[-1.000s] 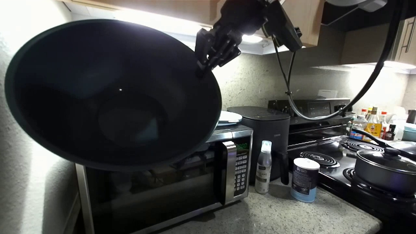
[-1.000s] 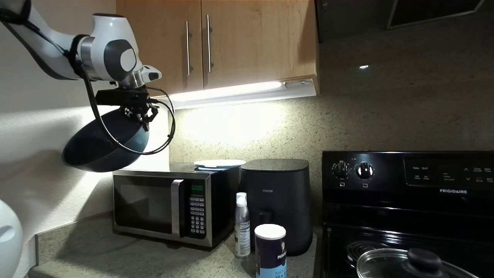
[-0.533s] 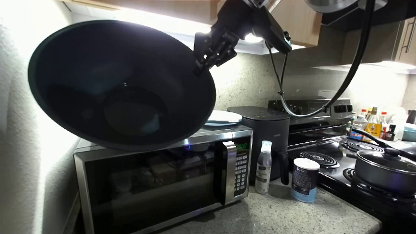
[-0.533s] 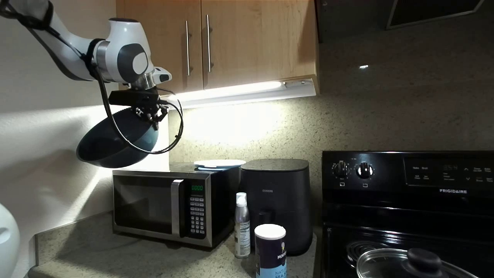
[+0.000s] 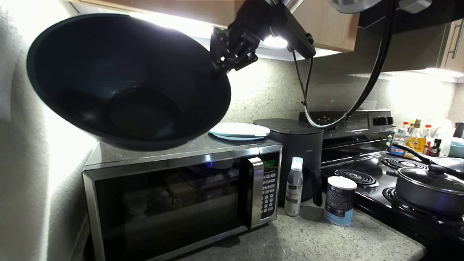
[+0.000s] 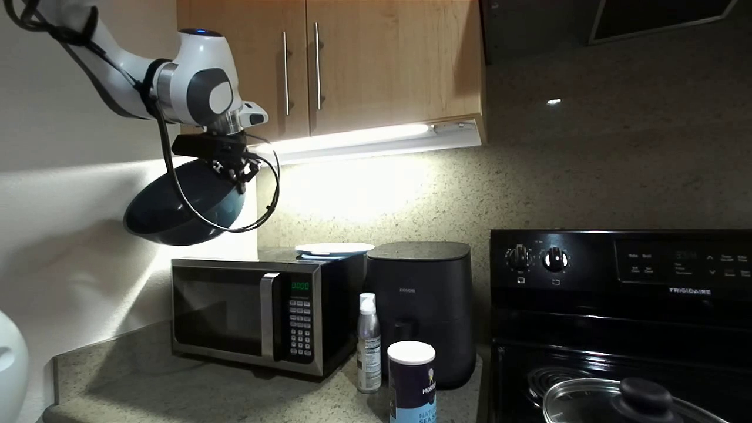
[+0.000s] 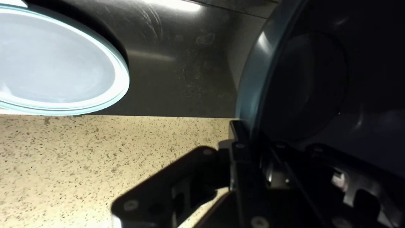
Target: Put the blue bowl on top of the microwave
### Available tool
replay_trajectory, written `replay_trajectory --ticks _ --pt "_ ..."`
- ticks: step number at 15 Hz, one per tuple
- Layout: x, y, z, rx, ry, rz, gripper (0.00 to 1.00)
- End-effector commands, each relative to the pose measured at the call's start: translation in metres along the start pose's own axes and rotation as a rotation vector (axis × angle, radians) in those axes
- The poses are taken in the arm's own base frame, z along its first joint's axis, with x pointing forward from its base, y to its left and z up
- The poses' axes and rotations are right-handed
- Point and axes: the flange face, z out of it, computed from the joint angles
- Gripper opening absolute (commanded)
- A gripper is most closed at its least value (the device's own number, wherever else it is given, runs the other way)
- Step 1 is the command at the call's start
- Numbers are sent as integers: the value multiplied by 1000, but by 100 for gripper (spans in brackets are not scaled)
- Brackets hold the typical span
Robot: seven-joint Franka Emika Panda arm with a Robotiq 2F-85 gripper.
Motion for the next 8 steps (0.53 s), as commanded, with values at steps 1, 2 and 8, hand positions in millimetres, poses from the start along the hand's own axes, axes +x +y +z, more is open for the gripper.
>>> replay_trajectory --ticks 1,2,8 --pt "26 15 2 -13 43 96 7" --pt "29 23 5 -35 55 125 7" --pt "42 70 33 -147 53 393 7"
